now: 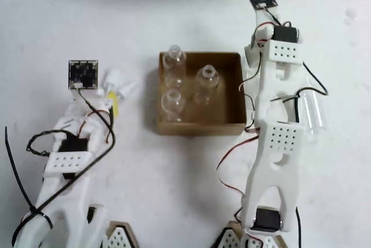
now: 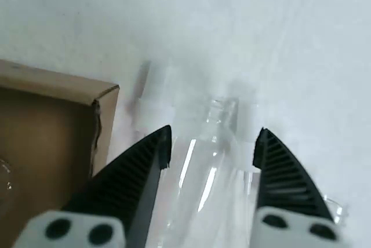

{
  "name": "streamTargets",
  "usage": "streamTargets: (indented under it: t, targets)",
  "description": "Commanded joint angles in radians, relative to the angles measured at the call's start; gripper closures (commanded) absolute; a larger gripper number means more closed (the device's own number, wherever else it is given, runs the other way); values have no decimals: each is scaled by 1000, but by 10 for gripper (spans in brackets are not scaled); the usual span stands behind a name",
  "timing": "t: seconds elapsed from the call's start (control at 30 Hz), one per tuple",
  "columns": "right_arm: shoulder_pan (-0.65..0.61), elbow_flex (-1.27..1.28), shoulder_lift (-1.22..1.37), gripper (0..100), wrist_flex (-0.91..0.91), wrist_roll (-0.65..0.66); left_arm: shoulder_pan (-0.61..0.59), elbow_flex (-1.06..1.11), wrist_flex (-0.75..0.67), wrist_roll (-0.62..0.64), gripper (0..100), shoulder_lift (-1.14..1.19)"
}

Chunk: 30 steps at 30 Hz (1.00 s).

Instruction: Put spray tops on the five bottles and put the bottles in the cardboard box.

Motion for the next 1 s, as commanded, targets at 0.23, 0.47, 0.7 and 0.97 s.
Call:
streamTargets:
  t: [0.23, 0.47, 0.7, 0.97]
  targets:
    - [15, -17, 58, 798, -73, 43, 12, -8, -23, 9, 862, 1]
    - [28, -17, 54, 961, -67, 110, 12, -8, -26, 9, 862, 1]
    - [45, -41, -35, 961, -2, 110, 13, -8, -29, 9, 862, 1]
    - [42, -230, -193, 961, 251, 110, 13, -8, -29, 9, 862, 1]
